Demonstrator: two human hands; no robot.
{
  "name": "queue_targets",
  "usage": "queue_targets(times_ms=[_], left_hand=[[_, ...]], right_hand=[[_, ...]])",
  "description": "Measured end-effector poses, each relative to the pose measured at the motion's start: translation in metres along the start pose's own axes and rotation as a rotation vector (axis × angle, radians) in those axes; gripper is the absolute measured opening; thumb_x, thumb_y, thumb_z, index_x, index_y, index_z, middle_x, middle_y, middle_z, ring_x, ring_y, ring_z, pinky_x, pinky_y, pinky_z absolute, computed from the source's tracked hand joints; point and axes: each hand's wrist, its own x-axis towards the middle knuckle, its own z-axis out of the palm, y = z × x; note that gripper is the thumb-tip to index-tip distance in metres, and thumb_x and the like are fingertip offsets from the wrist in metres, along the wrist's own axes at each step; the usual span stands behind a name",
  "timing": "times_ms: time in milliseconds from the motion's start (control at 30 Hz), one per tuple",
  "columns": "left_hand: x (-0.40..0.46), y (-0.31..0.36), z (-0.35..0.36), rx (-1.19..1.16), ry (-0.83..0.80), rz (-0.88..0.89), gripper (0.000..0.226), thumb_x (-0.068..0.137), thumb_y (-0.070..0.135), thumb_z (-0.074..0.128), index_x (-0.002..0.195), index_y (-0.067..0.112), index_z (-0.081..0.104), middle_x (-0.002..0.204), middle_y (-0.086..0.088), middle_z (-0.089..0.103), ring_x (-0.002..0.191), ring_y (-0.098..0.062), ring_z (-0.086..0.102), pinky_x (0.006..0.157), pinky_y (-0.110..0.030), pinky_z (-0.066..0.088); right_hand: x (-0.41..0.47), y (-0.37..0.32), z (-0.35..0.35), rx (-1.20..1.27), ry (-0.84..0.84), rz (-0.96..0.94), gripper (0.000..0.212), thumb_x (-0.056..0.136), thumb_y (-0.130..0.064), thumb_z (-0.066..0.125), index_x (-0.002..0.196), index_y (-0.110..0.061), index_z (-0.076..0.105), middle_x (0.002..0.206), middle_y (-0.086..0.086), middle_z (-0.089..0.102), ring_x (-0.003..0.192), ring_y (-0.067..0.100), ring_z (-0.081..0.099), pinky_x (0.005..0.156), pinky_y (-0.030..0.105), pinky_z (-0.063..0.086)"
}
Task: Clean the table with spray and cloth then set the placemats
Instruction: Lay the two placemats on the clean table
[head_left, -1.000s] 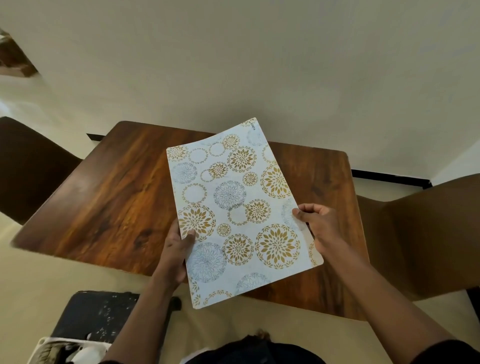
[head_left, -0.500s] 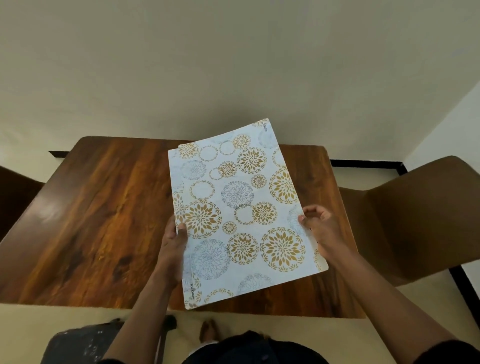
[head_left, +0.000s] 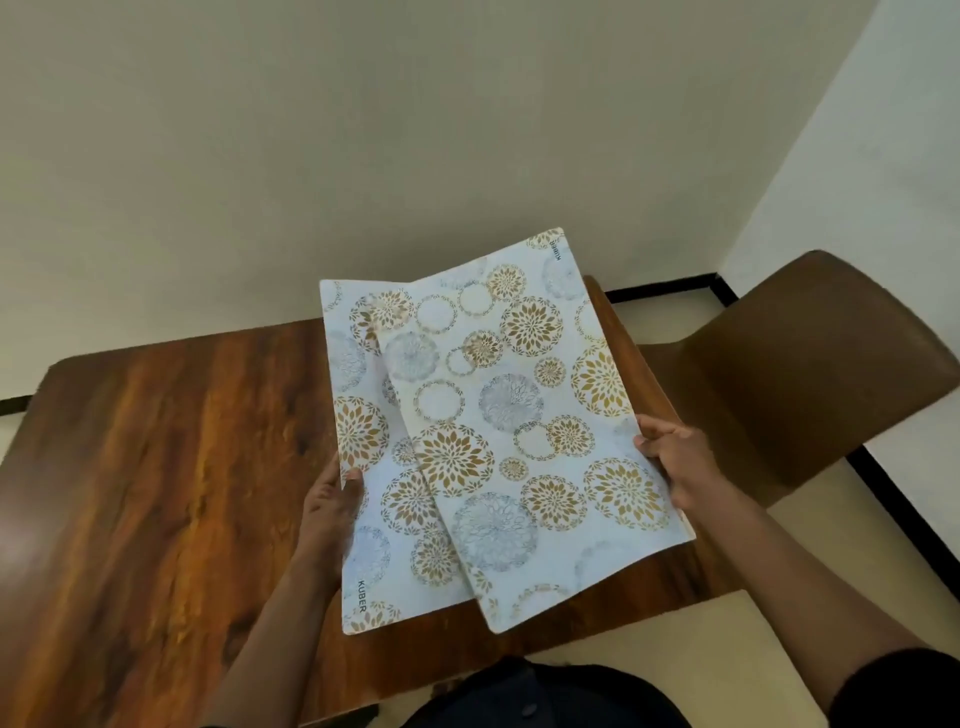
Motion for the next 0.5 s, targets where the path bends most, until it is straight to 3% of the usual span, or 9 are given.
queue_targets(times_ms=[200, 300, 500], left_hand=[[0.012, 0.001, -0.018, 0.071, -0.042, -0.051, 0.042, 0.112, 0.01, 0.044, 0.153, 0.008, 0.05, 0.14, -0.024, 0.065, 0.095, -0.031, 0.079, 0.077, -0.046, 0.068], [0.016, 0.003, -0.03, 0.089, -0.036, -0.073, 0.045, 0.111, 0.01, 0.045, 0.155, 0.012, 0.049, 0.142, -0.025, 0.064, 0.095, -0.031, 0.079, 0.077, -0.047, 0.068], [0.014, 0.016, -0.039, 0.043, 0.013, -0.08, 0.043, 0.112, 0.01, 0.045, 0.154, 0.015, 0.051, 0.128, -0.014, 0.073, 0.087, -0.028, 0.08, 0.067, -0.043, 0.068]], right_hand=[[0.015, 0.018, -0.033, 0.074, 0.197, 0.063, 0.042, 0.097, 0.01, 0.056, 0.131, -0.01, 0.068, 0.126, 0.015, 0.07, 0.109, 0.036, 0.07, 0.092, 0.05, 0.059], [0.025, 0.012, -0.058, 0.069, 0.277, 0.055, 0.044, 0.099, 0.01, 0.054, 0.134, -0.013, 0.068, 0.129, 0.014, 0.068, 0.11, 0.033, 0.069, 0.09, 0.046, 0.059], [0.059, -0.016, -0.106, 0.0, 0.388, 0.014, 0.042, 0.1, 0.007, 0.057, 0.135, -0.013, 0.068, 0.138, 0.012, 0.064, 0.113, 0.031, 0.065, 0.096, 0.04, 0.054]])
